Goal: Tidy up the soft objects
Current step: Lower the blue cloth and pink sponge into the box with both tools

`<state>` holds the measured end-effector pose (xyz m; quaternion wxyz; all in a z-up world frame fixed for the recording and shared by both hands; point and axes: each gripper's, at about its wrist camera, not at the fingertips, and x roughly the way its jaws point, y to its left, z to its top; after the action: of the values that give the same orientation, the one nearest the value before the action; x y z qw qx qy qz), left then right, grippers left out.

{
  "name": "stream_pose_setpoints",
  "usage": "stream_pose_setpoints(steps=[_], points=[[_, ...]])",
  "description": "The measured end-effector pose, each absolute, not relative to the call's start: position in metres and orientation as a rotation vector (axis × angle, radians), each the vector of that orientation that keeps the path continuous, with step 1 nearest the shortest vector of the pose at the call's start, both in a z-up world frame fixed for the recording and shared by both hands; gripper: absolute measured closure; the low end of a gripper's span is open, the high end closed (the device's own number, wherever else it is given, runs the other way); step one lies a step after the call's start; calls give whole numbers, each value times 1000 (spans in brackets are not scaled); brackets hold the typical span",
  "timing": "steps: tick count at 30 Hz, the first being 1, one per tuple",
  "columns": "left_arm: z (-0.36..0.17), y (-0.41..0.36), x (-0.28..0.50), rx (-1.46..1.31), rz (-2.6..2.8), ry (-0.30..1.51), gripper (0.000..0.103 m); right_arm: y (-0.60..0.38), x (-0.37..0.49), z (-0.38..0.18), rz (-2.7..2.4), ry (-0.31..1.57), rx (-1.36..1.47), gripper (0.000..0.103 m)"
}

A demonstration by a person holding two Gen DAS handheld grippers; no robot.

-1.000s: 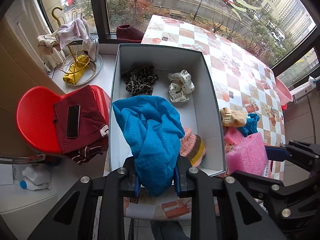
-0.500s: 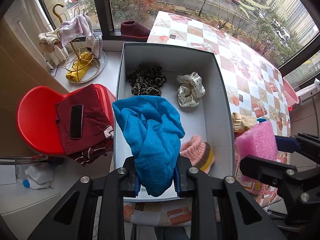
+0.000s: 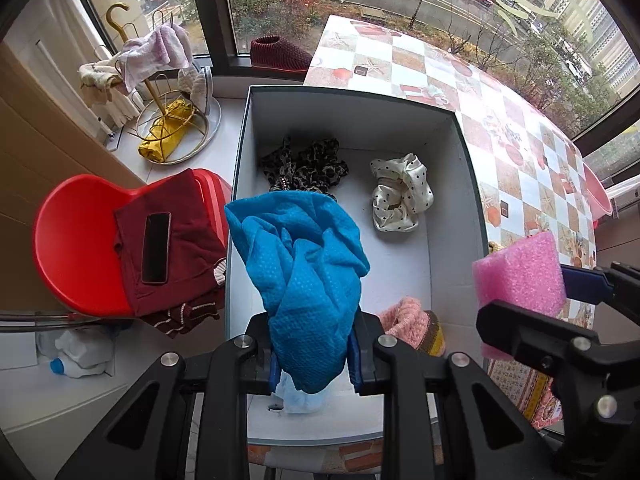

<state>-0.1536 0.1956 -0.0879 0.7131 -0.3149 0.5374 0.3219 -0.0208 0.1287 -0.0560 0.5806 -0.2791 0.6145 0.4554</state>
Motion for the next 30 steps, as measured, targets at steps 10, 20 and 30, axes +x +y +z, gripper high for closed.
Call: stream_pose_setpoints(steps=[10, 20, 30], points=[[-116, 204, -146, -743, 721, 1221, 76, 144, -12, -77, 1027, 1458, -653, 32], [-136, 203, -144, -756, 735, 1255, 76, 152, -9, -103, 986, 1488, -659, 32], [-158, 196, -143, -756, 700, 1300, 76, 149, -12, -122, 966, 1528, -674, 32]])
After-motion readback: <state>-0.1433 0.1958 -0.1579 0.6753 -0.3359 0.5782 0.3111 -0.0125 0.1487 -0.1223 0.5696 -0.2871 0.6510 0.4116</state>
